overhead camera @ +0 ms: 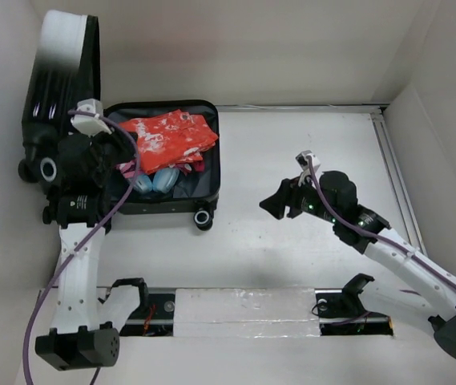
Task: Pack the luggage
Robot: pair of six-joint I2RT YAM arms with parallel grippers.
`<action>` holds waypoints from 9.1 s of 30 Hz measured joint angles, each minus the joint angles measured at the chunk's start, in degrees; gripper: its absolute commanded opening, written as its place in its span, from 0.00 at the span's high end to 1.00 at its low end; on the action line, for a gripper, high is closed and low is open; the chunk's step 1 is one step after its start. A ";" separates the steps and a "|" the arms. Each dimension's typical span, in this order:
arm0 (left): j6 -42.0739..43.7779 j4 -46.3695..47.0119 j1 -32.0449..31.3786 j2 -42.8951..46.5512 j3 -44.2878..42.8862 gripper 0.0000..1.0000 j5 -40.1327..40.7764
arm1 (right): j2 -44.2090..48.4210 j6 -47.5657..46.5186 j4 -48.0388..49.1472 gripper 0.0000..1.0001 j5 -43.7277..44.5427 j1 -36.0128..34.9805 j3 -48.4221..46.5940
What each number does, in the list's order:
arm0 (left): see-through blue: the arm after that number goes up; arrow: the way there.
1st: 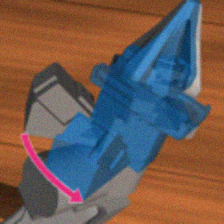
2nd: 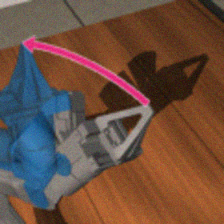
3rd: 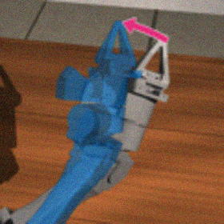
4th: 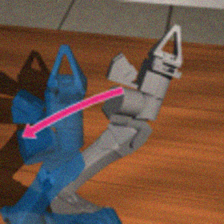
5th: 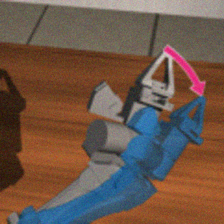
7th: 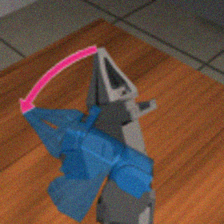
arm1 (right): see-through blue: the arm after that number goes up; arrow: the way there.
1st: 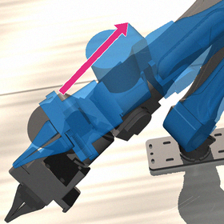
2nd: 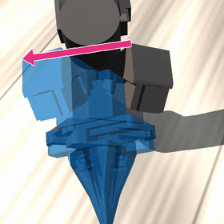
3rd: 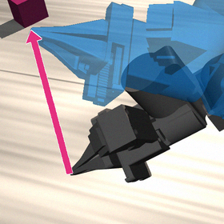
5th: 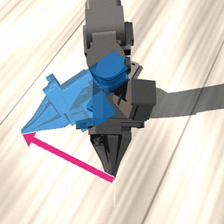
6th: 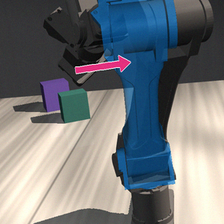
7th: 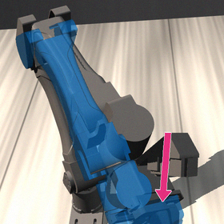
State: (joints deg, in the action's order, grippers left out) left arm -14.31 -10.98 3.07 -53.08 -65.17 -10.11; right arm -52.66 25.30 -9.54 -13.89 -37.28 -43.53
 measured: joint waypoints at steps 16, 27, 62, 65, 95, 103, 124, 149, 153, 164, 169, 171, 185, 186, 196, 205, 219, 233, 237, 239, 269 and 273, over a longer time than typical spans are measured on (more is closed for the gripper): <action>4.11 -0.13 -28.30 -14.53 -6.97 0.45 -6.78 | -4.00 0.44 0.87 0.35 3.30 -0.72 -5.09; -1.84 -1.64 -28.24 -22.75 -48.41 0.37 -9.29 | -1.99 0.46 -0.28 0.38 7.45 -1.09 -5.09; -9.94 -11.30 17.75 -58.07 -37.09 0.52 23.12 | -35.06 -0.11 4.50 0.62 13.09 0.44 -23.91; -11.72 -3.23 16.83 -56.96 -31.06 0.55 20.90 | -41.92 0.20 5.73 0.61 14.05 3.45 -29.44; -34.51 5.64 -42.97 -9.81 27.32 0.48 44.30 | -65.18 -12.17 -10.58 0.63 14.58 28.55 -61.79; -36.41 3.93 -54.64 15.06 28.52 0.36 54.40 | -71.65 -8.68 -18.91 0.39 3.63 22.51 -82.14; -31.52 29.20 -2.91 -29.51 1.90 0.83 21.59 | -5.20 1.49 -4.98 1.00 17.64 15.98 1.14; -41.79 42.45 -18.27 -19.41 39.74 0.87 24.37 | -57.81 -7.26 -9.01 1.00 16.17 22.53 -58.18; -44.35 38.62 -37.44 -11.19 43.95 0.87 26.12 | -62.75 -6.10 -11.96 1.00 4.94 20.74 -74.03; -41.07 23.30 -50.77 12.39 37.55 0.44 44.61 | -50.05 -7.52 -15.58 0.86 -3.08 20.50 -59.89; -37.40 23.10 -46.31 4.13 29.83 0.60 47.36 | -20.76 -5.62 -2.95 0.65 -0.13 18.80 -26.03; -36.61 22.75 -45.55 -0.85 26.67 0.65 47.06 | -9.55 -4.63 3.76 0.63 0.72 16.06 -13.64; -31.82 29.22 -44.89 -5.49 37.83 0.52 31.71 | 10.36 -1.53 7.06 0.56 9.07 6.80 19.37; -31.74 29.75 -44.46 -6.32 37.73 0.52 31.17 | 9.77 -1.49 6.97 0.55 10.03 6.78 18.75; -33.55 30.88 -40.61 -21.57 33.14 0.55 25.68 | -3.50 -2.64 7.69 0.53 13.90 6.71 11.98; -35.36 37.18 -34.10 -28.20 32.35 0.60 18.10 | -4.37 -3.67 7.89 0.56 10.62 7.02 11.43; -35.67 39.91 -34.07 -31.36 31.67 0.68 15.06 | -0.44 -3.93 6.88 0.56 3.43 7.93 13.60; -36.30 41.92 -33.27 -37.66 26.82 1.00 14.88 | -4.81 -3.26 6.80 1.00 2.97 8.81 13.57; -36.26 43.36 -33.31 -38.86 26.05 1.00 14.58 | -2.34 -2.58 6.27 1.00 5.11 9.44 14.29; -36.39 44.92 -33.40 -38.82 26.97 1.00 14.45 | -2.25 -2.54 6.14 1.00 4.83 10.60 14.36; -42.49 55.19 -40.00 -25.99 45.13 1.00 30.80 | -9.75 0.11 2.01 1.00 11.98 -21.16 7.04; -43.04 52.59 -40.57 -24.59 45.13 1.00 36.44 | -16.31 -2.58 2.25 1.00 10.45 -22.82 2.03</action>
State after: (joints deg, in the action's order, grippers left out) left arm -57.34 41.60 -37.50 -77.67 -20.03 26.33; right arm -68.97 22.72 -7.29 -3.44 -60.10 -41.50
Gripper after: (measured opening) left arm 0.191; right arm 0.132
